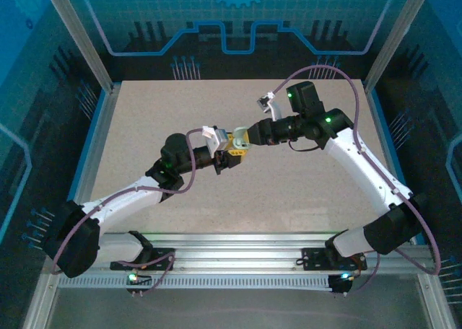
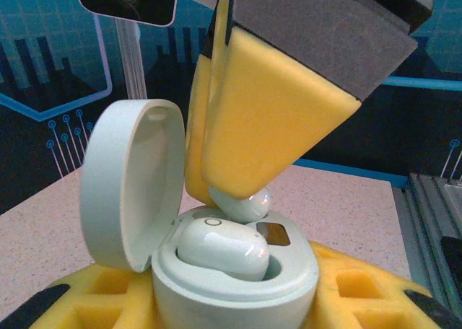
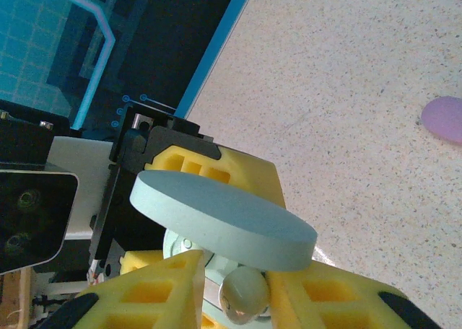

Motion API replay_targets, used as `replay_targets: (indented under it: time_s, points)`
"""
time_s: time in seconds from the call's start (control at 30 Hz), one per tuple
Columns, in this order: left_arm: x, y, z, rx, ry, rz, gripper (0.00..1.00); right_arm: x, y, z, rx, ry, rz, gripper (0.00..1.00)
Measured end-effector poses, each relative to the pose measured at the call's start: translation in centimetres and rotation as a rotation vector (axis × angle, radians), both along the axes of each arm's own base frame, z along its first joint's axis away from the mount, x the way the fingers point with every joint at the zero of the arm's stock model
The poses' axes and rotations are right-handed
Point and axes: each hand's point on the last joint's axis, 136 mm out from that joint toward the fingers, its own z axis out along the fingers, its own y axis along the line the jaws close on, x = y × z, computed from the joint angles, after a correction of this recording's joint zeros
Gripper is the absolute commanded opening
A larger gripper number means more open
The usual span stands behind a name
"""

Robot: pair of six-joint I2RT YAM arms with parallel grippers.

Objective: Insert wireless bluetooth earbuds into charging case

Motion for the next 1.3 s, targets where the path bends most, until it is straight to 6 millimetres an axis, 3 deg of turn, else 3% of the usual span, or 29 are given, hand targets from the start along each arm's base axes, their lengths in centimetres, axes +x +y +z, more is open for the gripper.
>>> replay_targets:
  time_s: [0.77, 1.3]
  points:
    - [0.24, 0.21, -0.19, 0.002, 0.004, 0.013, 0.36, 0.37, 0.36, -0.17, -0.031, 0.008, -0.008, 0.31]
    - [0.21, 0.24, -0.38, 0.004, 0.007, 0.013, 0.36, 0.36, 0.31, -0.12, -0.034, 0.012, -0.02, 0.38]
